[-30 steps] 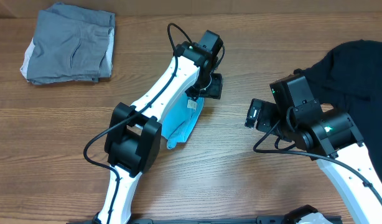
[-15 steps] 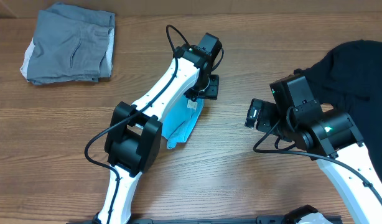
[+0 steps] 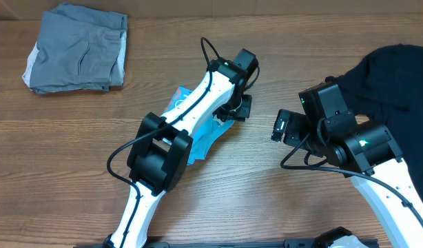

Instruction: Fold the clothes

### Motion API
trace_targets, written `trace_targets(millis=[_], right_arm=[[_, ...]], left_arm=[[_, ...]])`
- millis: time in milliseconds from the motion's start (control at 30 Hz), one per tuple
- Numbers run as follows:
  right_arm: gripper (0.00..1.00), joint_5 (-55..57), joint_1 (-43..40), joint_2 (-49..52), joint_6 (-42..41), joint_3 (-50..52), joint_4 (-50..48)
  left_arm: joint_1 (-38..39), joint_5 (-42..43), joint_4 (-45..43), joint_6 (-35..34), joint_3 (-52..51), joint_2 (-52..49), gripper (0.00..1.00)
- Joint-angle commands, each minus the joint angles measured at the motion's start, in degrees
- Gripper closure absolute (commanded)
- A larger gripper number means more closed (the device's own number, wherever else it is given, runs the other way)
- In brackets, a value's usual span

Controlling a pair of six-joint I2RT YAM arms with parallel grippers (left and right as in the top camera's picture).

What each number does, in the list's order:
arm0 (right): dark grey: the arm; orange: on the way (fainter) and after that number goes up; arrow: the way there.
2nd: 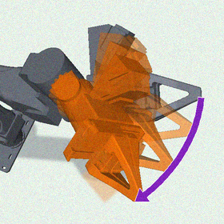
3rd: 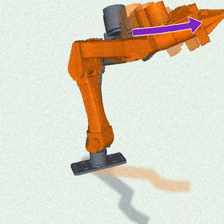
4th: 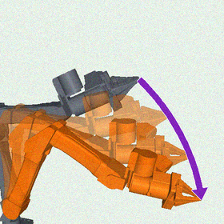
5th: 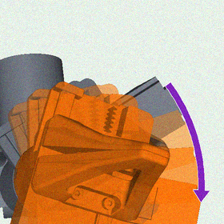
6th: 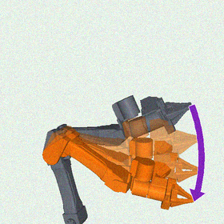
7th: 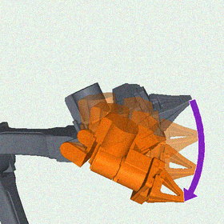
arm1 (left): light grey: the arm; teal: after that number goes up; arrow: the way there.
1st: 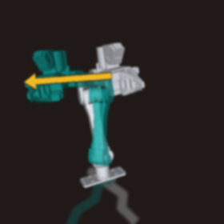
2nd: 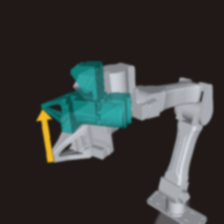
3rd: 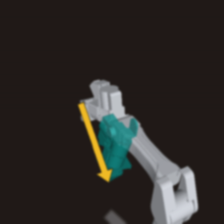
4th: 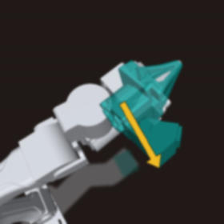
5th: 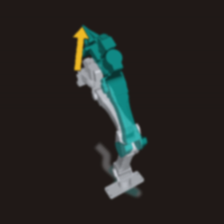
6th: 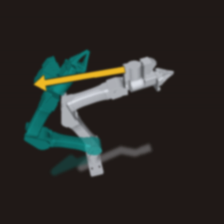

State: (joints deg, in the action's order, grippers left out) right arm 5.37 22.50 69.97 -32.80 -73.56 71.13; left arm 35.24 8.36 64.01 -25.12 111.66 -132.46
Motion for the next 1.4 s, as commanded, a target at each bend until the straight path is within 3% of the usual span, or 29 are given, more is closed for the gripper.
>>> trace_targets(millis=[0,233,333,367,567,700,767,867,1367], right_arm=[[0.00,0.6,-0.1,0.0,-0.1,-0.3,-0.3],[0.00,0.6,-0.1,0.0,-0.1,-0.3,-0.3],[0.00,0.6,-0.1,0.0,-0.1,-0.3,-0.3],[0.00,0.6,-0.1,0.0,-0.1,-0.3,-0.3],[0.00,0.6,-0.1,0.0,-0.1,-0.3,-0.3],[0.00,0.6,-0.1,0.0,-0.1,-0.3,-0.3],[0.00,0.6,-0.1,0.0,-0.1,-0.3,-0.3],[0.00,0.6,-0.1,0.0,-0.1,-0.3,-0.3],[0.00,0.6,-0.1,0.0,-0.1,-0.3,-0.3]], left_arm=[[0.7,4.0,2.1,1.9,0.7,-0.5,0.62],[0.9,6.9,10.3,5.9,7.8,-0.5,0.51],[0.8,6.7,13.5,7.2,11.1,-0.5,0.16],[0.8,6.6,14.3,7.2,11.8,-0.5,0.12],[0.7,3.9,21.7,7.4,17.2,-0.5,0.12],[-0.9,-5.2,29.5,7.1,22.0,-0.5,0.12],[-2.3,-9.3,32.9,11.3,22.7,-0.4,0.13],[-3.5,-8.9,32.9,15.1,20.9,0.1,0.13],[-4.8,-10.4,32.9,13.3,5.9,0.1,0.18]])
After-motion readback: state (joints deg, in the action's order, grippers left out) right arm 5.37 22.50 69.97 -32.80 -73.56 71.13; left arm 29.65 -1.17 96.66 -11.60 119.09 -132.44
